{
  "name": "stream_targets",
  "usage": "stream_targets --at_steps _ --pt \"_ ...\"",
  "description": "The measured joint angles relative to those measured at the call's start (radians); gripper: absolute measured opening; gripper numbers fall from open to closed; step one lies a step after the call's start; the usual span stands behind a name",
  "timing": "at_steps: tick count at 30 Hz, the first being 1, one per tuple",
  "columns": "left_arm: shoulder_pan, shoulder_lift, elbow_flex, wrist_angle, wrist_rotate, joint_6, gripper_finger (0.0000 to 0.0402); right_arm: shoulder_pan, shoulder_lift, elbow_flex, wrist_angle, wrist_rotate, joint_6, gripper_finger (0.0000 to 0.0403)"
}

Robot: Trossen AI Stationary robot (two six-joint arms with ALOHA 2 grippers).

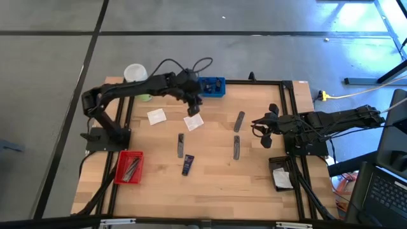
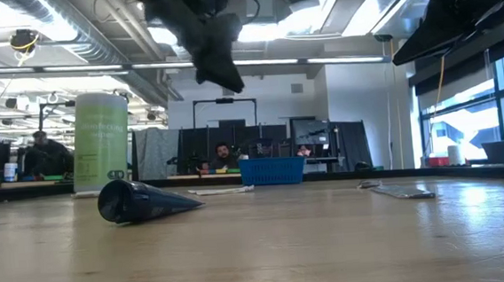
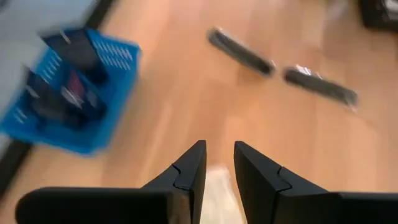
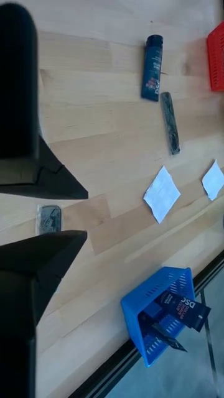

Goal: Pick & Place Travel size toiletries
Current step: Put the black hair comb into the red basket

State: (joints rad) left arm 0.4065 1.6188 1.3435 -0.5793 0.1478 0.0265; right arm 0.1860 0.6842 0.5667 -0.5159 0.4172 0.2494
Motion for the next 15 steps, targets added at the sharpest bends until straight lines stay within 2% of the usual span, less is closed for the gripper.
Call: stream_targets --at_steps 7,12,15 --pt "-0.099 -0.041 -0.057 -0.121 -0.014 -0.018 0.0075 0.000 0.000 0.000 0.000 0.000 0.000 0.0108" --pt "-0.152 -0.043 -0.123 -0.150 -0.134 -0.043 0.0070 0.000 0.000 0.000 0.000 0.000 0.000 0.0117" --pt "-0.165 -0.043 -0.153 -0.136 -0.153 -0.087 0.0067 0.000 0.000 0.000 0.000 0.000 0.000 0.0122"
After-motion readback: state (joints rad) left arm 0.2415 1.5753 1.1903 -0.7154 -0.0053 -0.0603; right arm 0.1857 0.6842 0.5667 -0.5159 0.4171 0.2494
